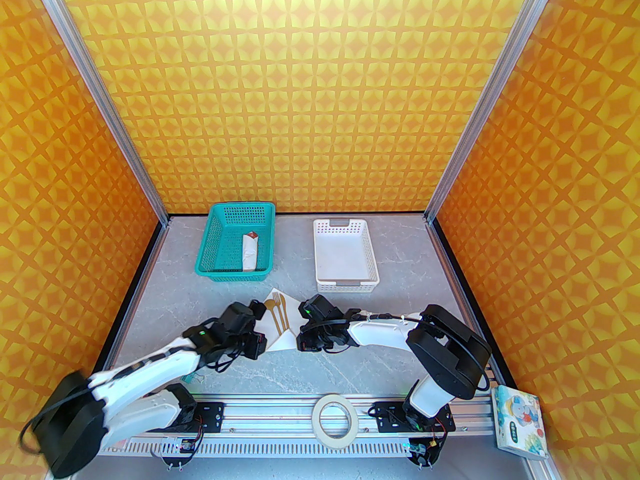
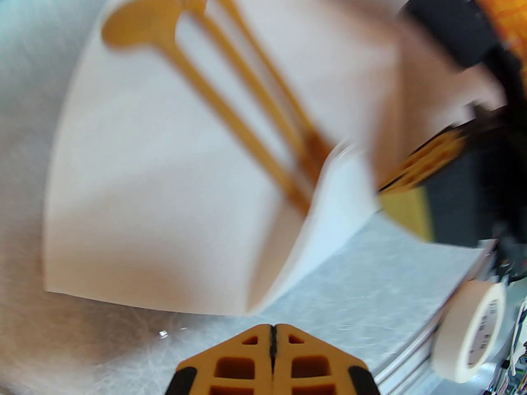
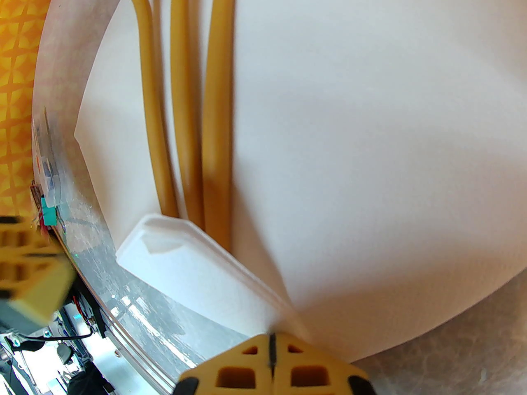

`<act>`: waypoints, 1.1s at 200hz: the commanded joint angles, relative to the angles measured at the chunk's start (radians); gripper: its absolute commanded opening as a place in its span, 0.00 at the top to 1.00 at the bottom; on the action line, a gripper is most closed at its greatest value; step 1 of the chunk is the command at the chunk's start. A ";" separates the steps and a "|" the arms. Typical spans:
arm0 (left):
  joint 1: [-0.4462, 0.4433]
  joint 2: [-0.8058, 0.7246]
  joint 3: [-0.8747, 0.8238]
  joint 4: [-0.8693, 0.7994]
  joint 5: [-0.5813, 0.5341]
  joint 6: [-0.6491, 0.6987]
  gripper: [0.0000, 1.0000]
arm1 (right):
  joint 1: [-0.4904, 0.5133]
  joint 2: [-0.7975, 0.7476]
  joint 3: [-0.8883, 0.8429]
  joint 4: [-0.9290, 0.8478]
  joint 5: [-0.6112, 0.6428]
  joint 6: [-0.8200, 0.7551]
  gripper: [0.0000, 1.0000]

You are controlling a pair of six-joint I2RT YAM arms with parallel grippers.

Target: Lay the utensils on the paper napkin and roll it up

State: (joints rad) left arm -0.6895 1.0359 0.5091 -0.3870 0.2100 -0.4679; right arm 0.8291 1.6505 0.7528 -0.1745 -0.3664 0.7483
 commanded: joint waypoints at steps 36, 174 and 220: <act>0.058 -0.090 -0.027 0.088 0.139 -0.090 1.00 | 0.013 -0.017 -0.069 0.024 0.060 0.118 1.00; 0.059 0.062 -0.080 0.332 0.256 -0.140 1.00 | 0.032 -0.028 -0.068 0.038 0.052 0.134 1.00; 0.069 0.154 -0.063 0.354 0.256 -0.122 1.00 | 0.033 -0.016 -0.060 0.029 0.049 0.128 1.00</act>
State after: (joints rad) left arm -0.6342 1.1553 0.4412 -0.0658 0.4458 -0.5987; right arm 0.8516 1.6169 0.7002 -0.1131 -0.3428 0.8646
